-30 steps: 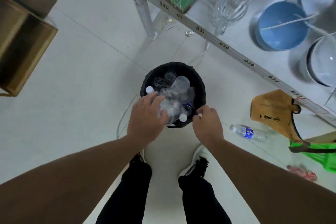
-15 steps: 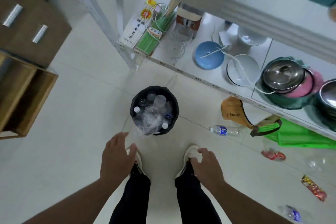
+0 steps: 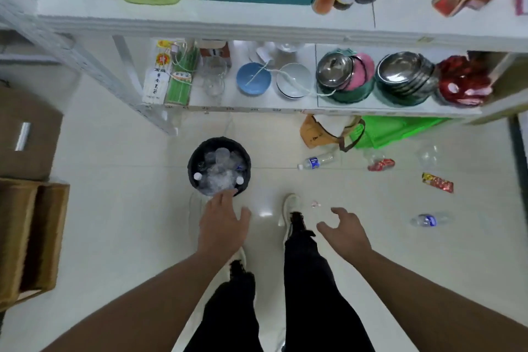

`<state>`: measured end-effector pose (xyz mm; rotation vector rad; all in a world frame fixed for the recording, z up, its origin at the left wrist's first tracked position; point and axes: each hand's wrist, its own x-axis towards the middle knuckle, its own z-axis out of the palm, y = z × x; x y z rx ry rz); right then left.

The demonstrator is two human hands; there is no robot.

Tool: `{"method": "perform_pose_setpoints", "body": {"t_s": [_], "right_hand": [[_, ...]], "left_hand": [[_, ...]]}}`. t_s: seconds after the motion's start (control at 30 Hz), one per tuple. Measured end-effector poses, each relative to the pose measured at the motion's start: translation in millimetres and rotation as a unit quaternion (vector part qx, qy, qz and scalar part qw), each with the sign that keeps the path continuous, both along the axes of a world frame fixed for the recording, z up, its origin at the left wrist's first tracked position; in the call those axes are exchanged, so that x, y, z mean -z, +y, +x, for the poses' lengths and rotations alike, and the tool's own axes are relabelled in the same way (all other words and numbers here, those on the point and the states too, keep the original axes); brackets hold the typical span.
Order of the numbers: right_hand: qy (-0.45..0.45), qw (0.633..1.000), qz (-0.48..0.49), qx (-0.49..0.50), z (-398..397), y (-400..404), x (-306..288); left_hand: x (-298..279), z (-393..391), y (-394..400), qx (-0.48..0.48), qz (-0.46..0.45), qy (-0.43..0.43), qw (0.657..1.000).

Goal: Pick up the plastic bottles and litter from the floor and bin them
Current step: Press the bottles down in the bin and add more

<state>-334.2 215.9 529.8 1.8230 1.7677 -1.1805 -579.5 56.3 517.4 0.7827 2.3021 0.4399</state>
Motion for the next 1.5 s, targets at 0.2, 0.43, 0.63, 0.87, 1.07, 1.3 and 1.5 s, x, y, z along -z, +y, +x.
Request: {"method": "perform_pose_setpoints", "body": {"t_s": [0.2,0.43,0.63,0.87,1.07,1.3,1.5], "right_hand": [[0.0,0.996,-0.024,0.088,61,-52,-42],[0.013,0.981,-0.016,0.191,148,-68,-68],[0.032,0.969,-0.023,0.244,224,-73,-64],[0.05,0.963,-0.037,0.26,280,-65,-64],[0.067,0.964,-0.068,0.25,279,-46,-52],[0.054,0.957,-0.06,0.277,244,-20,-30],[0.031,0.949,-0.063,0.306,194,5,11]], "left_hand": [[-36,32,-2,0.104,0.003,-0.013,0.995],[-51,96,21,0.171,-0.015,0.007,0.985],[-51,150,47,0.249,-0.023,0.051,0.967],[-62,194,76,0.221,-0.068,0.049,0.972],[-75,206,117,0.255,-0.071,0.053,0.963],[-39,182,188,0.281,-0.093,0.037,0.955],[37,151,250,0.307,-0.131,0.02,0.942]]}}
